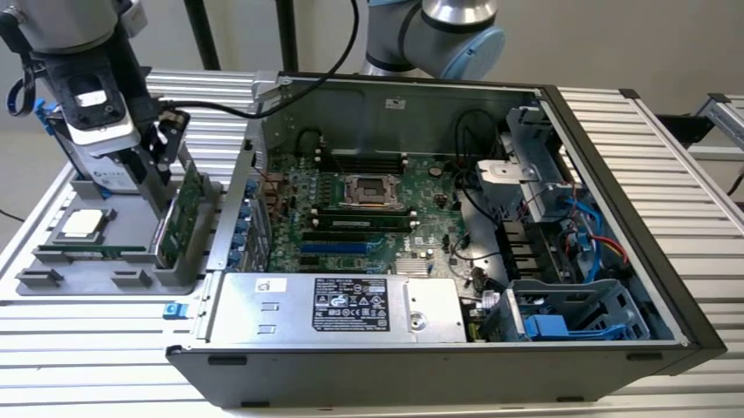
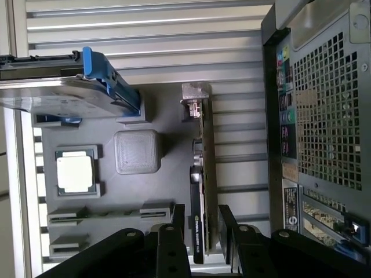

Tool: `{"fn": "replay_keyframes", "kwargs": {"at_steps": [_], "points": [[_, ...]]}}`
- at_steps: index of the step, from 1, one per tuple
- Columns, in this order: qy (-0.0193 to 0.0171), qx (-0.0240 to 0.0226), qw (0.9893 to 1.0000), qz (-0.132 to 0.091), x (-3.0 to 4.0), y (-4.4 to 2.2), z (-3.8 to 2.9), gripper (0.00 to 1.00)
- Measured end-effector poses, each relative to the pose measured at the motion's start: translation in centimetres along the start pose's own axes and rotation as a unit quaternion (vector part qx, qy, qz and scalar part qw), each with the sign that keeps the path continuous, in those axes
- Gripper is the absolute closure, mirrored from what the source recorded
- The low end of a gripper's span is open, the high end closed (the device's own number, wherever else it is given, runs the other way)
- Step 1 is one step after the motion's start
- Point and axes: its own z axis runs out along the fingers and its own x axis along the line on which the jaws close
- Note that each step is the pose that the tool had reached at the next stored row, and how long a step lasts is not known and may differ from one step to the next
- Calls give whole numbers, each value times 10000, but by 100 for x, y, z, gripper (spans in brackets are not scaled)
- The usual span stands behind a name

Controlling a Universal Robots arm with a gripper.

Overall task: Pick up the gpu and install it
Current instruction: 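Pick up the gpu and move the gpu toward the slot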

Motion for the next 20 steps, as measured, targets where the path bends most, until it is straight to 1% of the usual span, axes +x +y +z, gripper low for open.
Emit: {"fn": "replay_keyframes", "kwargs": {"at_steps": [20], "points": [[0,0,10000,0,-3,-48,54,0]]}}
